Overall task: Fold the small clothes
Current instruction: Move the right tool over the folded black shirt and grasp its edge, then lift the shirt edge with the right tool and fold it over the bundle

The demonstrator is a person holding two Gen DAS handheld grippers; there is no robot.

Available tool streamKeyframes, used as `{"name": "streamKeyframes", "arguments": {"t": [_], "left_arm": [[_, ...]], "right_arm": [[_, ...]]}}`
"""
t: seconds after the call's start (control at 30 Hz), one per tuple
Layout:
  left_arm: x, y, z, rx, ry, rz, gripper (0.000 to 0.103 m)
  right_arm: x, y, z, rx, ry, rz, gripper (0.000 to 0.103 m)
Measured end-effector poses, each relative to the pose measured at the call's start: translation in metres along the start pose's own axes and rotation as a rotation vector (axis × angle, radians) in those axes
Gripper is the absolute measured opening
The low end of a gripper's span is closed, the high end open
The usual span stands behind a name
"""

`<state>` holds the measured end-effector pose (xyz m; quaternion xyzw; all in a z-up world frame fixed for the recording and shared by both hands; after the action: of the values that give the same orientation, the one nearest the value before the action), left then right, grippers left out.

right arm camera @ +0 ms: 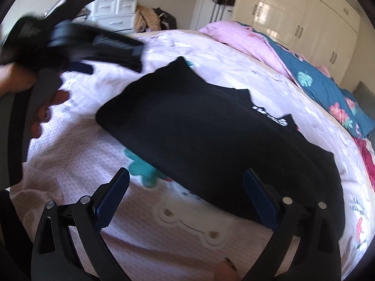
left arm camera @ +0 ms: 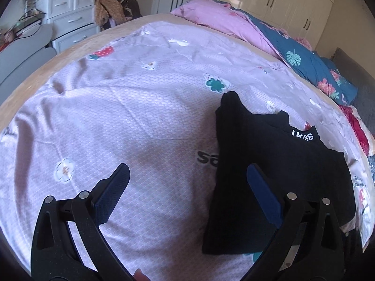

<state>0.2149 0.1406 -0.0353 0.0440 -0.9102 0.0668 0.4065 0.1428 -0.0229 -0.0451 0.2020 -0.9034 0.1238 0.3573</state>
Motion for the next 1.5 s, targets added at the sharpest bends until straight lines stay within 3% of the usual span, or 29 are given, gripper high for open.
{"name": "streamKeyframes", "arguments": {"t": [0.37, 0.83, 0.9, 1.03, 1.13, 1.2, 1.5], "left_arm": [[-0.043, -0.001, -0.027, -0.029, 0.064, 0.013, 0.093], [-0.069, 0.008, -0.041, -0.019, 0.086, 0.01, 0.093], [-0.071, 0.008, -0.043, -0.018, 0.087, 0.013, 0.093], [-0.072, 0.007, -0.045, -0.008, 0.09, 0.031, 0.093], [-0.07, 0.001, -0.048, -0.01, 0.09, 0.062, 0.093], [-0.069, -0.004, -0.049, -0.007, 0.093, 0.097, 0.093], [-0.066, -0.029, -0.048, 0.052, 0.111, 0.279, 0.093]], "right_arm": [[-0.04, 0.026, -0.015, 0.083, 0.027, 0.032, 0.097], [-0.069, 0.029, -0.047, 0.12, -0.032, 0.077, 0.096], [-0.062, 0.026, -0.05, 0.112, -0.068, 0.055, 0.08], [-0.046, 0.023, -0.053, 0.102, -0.126, 0.028, 0.066], [-0.035, 0.021, -0.053, 0.1, -0.163, 0.003, 0.045], [-0.029, 0.021, -0.052, 0.104, -0.171, -0.027, 0.013], [-0.01, 0.008, -0.05, 0.096, -0.202, -0.02, 0.008]]}}
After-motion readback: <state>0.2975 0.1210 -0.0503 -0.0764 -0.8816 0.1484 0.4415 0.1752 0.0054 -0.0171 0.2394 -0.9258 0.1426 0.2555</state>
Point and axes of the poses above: each gripper's, at about its wrist camera, not at the fingertips, and x roughly against the way its jaws point, y to its left, z to its underside, the point moved 3 cm from there along -x, roughly the way its jaws point, and after that the axes turned 9 degrees about -x, right-handed, at the moved point
